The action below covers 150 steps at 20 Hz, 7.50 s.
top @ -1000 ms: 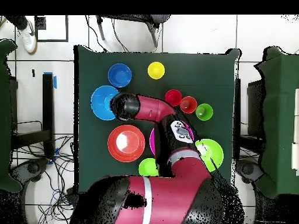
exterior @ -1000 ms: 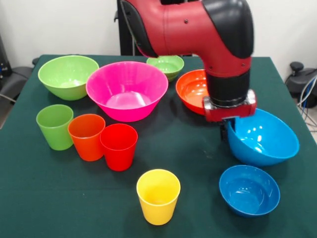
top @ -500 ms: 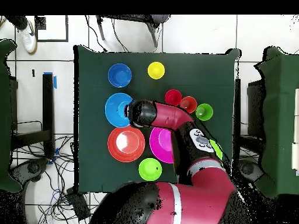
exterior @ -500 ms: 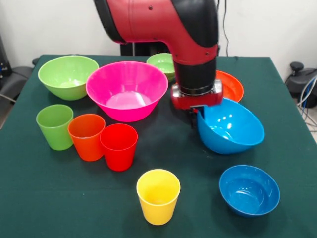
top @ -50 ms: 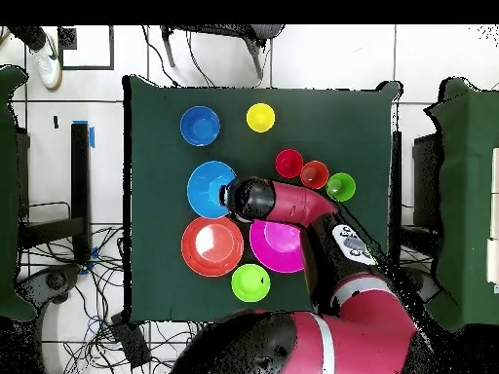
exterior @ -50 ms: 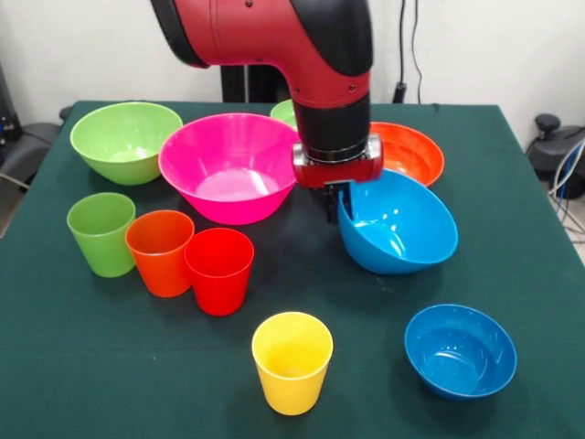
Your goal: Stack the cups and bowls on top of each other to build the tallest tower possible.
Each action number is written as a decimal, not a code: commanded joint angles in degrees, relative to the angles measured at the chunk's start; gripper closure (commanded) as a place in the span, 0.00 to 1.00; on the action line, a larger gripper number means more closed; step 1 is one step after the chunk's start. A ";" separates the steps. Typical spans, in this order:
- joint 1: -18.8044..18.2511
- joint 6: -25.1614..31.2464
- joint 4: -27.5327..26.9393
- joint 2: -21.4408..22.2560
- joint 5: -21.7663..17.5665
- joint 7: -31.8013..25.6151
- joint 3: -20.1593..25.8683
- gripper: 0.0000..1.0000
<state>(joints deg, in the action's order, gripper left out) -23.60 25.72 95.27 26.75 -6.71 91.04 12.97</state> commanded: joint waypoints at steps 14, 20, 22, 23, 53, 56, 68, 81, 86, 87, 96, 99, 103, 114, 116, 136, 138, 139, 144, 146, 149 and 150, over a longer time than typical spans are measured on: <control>-6.65 1.24 5.81 0.95 -11.04 -6.61 8.58 1.00; -8.08 1.23 7.01 2.04 -12.83 -6.09 10.13 1.00; -7.94 1.16 6.91 1.95 -13.31 -5.25 10.31 1.00; -7.54 1.73 6.65 1.96 -13.57 -4.91 9.96 1.00; -6.40 7.67 6.40 9.05 -11.38 -1.96 10.58 0.00; -5.97 9.11 5.49 9.62 -11.15 -1.88 10.30 0.00; -6.46 7.71 5.96 11.25 -12.00 -1.29 9.84 0.00; -5.39 3.76 -1.09 12.88 -16.00 -2.31 8.54 0.00; -5.27 4.49 -2.87 13.07 -16.71 -2.08 7.95 0.00; -5.40 4.72 -2.83 13.28 -16.93 -2.26 7.81 0.00; -8.04 6.37 -3.41 14.66 -17.90 -5.41 9.17 0.00; -9.43 7.06 -4.57 14.01 -18.08 -6.86 9.78 0.00; -10.07 7.67 -6.25 12.23 -19.29 -7.73 9.12 0.00; -11.38 7.33 -7.35 8.61 -20.73 -8.30 9.47 0.00; -11.68 7.20 -7.27 8.47 -20.73 -8.13 9.82 0.00; -12.29 2.55 -8.62 2.59 -21.44 -5.97 12.31 0.00; -12.34 1.91 -7.89 2.71 -21.63 -5.71 12.35 0.00; -12.41 1.72 -7.66 2.74 -21.69 -5.75 12.43 0.00; -11.96 1.46 -7.42 2.59 -21.55 -5.25 12.56 0.00; -11.71 1.72 -7.80 2.22 -21.34 -5.03 12.55 0.00; -11.28 1.82 -8.42 1.49 -21.39 -4.84 12.37 0.00; -11.40 1.56 -8.29 1.36 -21.47 -4.95 12.48 0.00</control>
<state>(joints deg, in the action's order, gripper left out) -36.34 29.04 88.42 30.61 -23.02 91.04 22.07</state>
